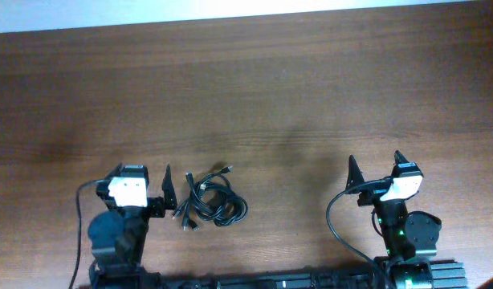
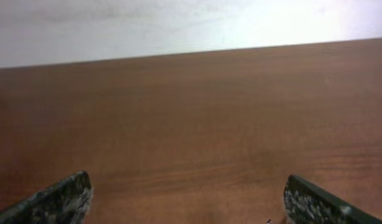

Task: Untangle cables
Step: 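Move the left gripper over the black cable bundle and lower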

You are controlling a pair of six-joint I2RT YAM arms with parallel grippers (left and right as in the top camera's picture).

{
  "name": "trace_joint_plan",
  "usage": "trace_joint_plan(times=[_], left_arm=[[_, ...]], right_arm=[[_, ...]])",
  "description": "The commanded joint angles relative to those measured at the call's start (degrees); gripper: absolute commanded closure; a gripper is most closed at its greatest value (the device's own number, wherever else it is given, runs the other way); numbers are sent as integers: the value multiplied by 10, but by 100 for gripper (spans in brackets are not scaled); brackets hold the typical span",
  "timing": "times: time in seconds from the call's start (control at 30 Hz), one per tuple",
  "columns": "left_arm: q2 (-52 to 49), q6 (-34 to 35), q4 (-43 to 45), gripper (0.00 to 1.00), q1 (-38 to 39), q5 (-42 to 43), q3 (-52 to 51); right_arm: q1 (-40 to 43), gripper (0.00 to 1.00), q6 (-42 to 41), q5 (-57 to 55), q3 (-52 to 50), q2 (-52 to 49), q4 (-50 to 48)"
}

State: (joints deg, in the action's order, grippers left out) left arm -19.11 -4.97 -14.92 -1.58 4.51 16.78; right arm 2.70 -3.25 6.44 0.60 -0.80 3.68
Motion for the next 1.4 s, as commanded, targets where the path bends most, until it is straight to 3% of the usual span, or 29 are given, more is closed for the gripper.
trace_joint_plan(times=[0.0, 0.27, 0.7, 1.03, 1.17, 1.37], left_arm=[[-54, -14, -22, 1, -3, 9, 52], [-189, -42, -103, 1, -3, 84, 179], [-413, -41, -315, 1, -3, 97, 390], [-432, 43, -371, 1, 66, 74, 394], [-432, 43, -381, 1, 107, 74, 394], [-433, 43, -378, 1, 124, 152, 394]], right_arm=[[3, 1, -4, -7, -3, 5, 4], [3, 1, -4, -7, -3, 5, 4], [3, 1, -4, -7, -3, 5, 4], [3, 1, -4, -7, -3, 5, 4], [3, 1, -5, -7, -3, 5, 4], [3, 2, -4, -7, -3, 5, 4]])
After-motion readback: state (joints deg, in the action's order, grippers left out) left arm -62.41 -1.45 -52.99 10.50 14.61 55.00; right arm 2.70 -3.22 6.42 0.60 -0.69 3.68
